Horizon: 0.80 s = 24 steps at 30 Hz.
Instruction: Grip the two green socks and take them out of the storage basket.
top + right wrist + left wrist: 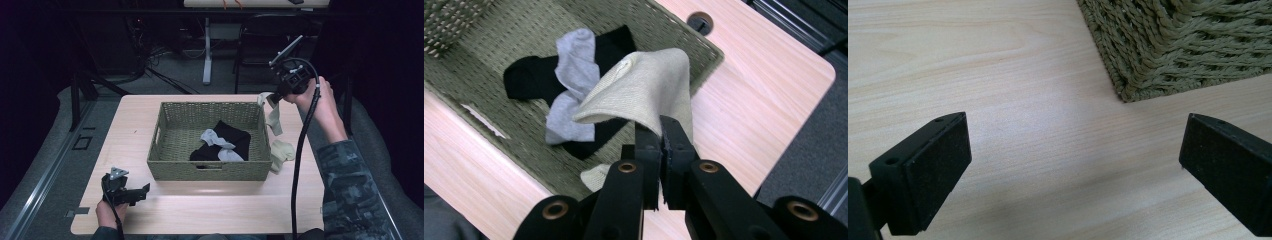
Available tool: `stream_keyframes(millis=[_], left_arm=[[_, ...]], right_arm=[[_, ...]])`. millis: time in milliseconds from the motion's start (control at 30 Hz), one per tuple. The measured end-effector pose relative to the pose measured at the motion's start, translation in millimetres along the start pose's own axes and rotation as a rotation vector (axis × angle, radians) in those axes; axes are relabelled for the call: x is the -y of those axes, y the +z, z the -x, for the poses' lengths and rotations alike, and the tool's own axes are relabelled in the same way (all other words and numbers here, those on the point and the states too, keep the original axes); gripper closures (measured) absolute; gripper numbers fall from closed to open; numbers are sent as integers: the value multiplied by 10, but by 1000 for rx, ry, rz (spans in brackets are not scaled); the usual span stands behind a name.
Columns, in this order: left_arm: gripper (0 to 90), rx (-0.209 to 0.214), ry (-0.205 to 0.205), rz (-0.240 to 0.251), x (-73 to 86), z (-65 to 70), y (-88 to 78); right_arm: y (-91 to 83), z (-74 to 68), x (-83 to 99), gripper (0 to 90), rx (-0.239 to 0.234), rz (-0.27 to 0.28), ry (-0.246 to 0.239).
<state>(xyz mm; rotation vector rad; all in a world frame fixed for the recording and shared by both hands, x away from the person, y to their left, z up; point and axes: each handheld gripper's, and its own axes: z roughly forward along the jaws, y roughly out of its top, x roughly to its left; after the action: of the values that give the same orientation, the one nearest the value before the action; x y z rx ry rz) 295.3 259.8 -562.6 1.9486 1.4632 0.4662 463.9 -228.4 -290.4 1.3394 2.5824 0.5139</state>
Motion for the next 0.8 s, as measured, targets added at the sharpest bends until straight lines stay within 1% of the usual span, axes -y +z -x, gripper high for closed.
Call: stream_keyframes(millis=[233, 433, 533, 600, 733, 800], left_arm=[[2, -2, -2, 8, 2, 0, 1], [2, -3, -6, 7, 4, -6, -1], [1, -2, -7, 10, 5, -8, -1], [2, -2, -6, 8, 4, -7, 2], [2, -2, -7, 10, 4, -8, 1], [2, 1, -7, 8, 4, -11, 0]], right_arm=[[-15, 195, 188, 882, 14, 6, 45], [86, 334, 333, 881, 10, -7, 80], [167, 402, 421, 881, 3, -5, 103], [243, 442, 484, 881, -5, -14, 117], [439, 504, 612, 881, 3, -34, 137], [551, 536, 681, 881, -9, -41, 152]])
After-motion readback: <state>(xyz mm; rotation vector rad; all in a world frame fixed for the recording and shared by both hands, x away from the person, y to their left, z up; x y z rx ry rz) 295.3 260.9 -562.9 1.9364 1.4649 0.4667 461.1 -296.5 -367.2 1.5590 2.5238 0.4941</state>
